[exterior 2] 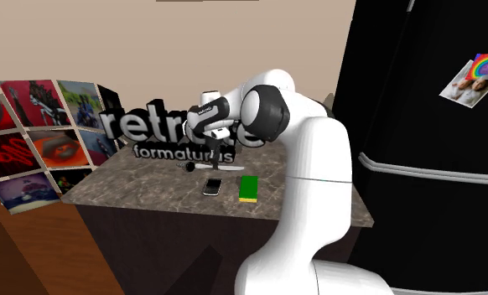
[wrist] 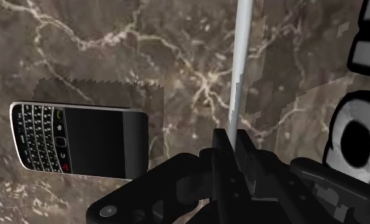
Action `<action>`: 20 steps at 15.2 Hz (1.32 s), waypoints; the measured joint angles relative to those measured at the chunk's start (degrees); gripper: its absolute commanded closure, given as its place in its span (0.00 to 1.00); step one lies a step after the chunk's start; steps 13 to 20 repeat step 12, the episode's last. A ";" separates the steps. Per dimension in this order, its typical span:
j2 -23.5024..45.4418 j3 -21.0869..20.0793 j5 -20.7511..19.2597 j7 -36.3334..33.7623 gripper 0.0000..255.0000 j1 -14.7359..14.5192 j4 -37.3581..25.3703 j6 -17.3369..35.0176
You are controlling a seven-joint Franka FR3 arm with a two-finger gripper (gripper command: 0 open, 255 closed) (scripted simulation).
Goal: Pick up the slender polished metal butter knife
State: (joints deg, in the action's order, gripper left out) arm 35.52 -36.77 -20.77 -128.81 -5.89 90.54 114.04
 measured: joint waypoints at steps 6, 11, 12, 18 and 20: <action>-1.77 -0.84 1.22 0.63 1.00 0.19 -2.11 -3.61; -3.13 -1.43 2.13 1.16 1.00 0.37 -3.88 -6.51; -3.35 -1.52 2.26 1.20 1.00 0.40 -4.05 -6.86; -3.35 -1.52 2.26 1.20 1.00 0.40 -4.05 -6.86; -3.35 -1.52 2.26 1.20 1.00 0.40 -4.05 -6.86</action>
